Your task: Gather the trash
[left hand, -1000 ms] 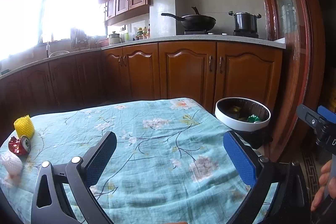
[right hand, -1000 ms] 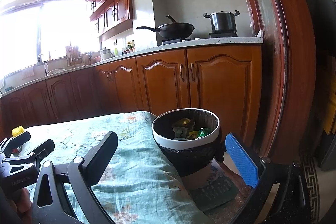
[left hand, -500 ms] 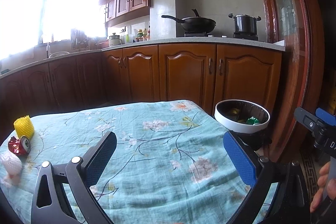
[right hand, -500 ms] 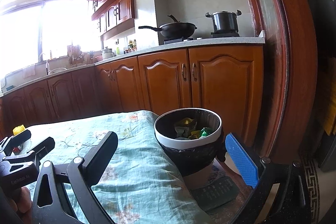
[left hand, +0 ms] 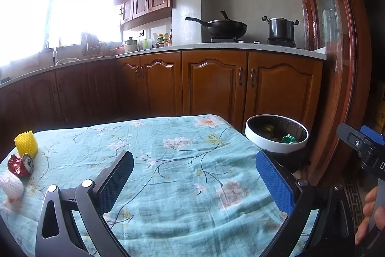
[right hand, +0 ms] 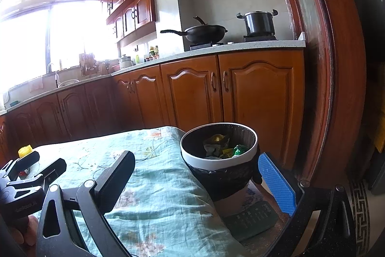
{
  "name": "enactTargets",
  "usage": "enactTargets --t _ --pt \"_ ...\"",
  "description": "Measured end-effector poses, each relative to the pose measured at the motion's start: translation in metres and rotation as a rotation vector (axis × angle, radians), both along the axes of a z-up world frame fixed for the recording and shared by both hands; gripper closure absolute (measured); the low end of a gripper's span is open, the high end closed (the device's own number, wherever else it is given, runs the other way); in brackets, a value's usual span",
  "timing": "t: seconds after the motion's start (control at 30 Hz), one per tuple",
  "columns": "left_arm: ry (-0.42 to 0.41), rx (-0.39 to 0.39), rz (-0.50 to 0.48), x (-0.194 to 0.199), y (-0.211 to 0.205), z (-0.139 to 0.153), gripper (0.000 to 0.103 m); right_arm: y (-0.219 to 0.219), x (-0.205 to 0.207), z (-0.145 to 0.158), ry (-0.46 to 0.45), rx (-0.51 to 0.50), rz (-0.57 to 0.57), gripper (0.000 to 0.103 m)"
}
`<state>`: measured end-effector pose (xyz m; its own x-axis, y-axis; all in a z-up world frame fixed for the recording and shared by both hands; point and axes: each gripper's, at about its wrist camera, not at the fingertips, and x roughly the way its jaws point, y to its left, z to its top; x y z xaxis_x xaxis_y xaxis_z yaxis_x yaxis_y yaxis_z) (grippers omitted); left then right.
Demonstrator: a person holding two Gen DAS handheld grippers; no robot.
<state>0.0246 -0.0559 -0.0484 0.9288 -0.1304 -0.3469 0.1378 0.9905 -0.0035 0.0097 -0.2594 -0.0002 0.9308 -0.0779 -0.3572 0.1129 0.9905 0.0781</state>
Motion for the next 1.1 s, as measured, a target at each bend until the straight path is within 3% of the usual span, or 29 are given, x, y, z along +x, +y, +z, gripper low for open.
enactTargets --t 1.1 --pt "0.010 -0.003 0.003 0.0013 0.0004 -0.0024 0.001 0.0014 0.0016 0.0018 0.001 0.008 0.027 0.000"
